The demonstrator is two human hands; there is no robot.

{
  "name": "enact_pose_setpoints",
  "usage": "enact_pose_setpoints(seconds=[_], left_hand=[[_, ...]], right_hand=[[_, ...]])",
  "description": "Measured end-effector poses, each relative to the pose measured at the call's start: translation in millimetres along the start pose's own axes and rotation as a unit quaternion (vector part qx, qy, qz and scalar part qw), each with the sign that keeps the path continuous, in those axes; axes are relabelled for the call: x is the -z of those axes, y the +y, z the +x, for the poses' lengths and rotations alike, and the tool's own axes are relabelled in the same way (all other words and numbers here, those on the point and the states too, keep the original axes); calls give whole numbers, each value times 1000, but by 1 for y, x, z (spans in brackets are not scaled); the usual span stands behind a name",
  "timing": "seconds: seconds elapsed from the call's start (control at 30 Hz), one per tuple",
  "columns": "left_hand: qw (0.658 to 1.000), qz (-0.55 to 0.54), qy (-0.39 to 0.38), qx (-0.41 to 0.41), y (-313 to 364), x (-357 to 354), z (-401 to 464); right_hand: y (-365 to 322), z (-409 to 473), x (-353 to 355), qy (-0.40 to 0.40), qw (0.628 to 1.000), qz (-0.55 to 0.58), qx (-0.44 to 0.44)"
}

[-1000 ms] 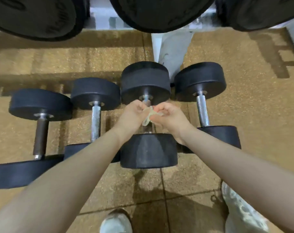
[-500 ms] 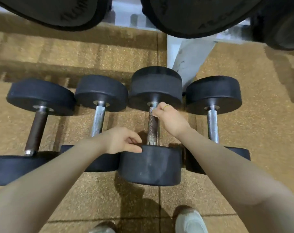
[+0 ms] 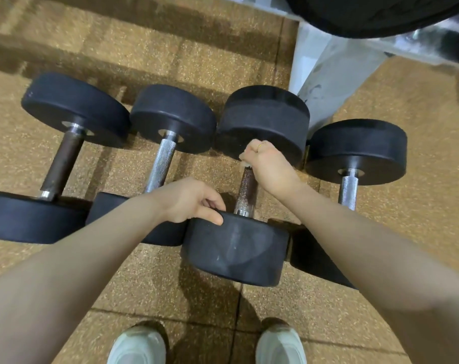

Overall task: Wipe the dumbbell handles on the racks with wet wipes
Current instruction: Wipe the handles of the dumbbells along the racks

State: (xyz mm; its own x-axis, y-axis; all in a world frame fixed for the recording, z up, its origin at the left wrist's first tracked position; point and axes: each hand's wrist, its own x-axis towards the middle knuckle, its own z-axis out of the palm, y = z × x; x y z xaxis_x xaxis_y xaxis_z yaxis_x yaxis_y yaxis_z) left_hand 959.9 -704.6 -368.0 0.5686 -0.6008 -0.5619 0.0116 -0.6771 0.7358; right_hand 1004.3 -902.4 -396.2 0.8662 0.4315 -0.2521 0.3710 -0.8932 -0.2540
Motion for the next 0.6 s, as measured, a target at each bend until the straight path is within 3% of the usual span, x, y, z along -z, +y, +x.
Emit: enact_pose_setpoints(seconds=[0.07, 0.27, 0.37, 0.47, 0.6], left_hand=[[1000, -5, 1, 0, 0, -1, 0], [1000, 23, 16, 2, 6, -2, -6], [999, 35, 15, 3, 9, -3, -10], [999, 44, 14, 7, 11, -3, -12], [999, 50, 11, 13, 13, -3, -13]], right_hand=[[-1, 5, -8, 7, 999, -30, -16], [-22, -26, -23, -122, 973, 128, 149], [-25, -31, -8, -180, 962, 173, 112], [-21, -19, 2, -175, 975, 27, 133], [-5, -3, 8, -58, 986, -123, 92]])
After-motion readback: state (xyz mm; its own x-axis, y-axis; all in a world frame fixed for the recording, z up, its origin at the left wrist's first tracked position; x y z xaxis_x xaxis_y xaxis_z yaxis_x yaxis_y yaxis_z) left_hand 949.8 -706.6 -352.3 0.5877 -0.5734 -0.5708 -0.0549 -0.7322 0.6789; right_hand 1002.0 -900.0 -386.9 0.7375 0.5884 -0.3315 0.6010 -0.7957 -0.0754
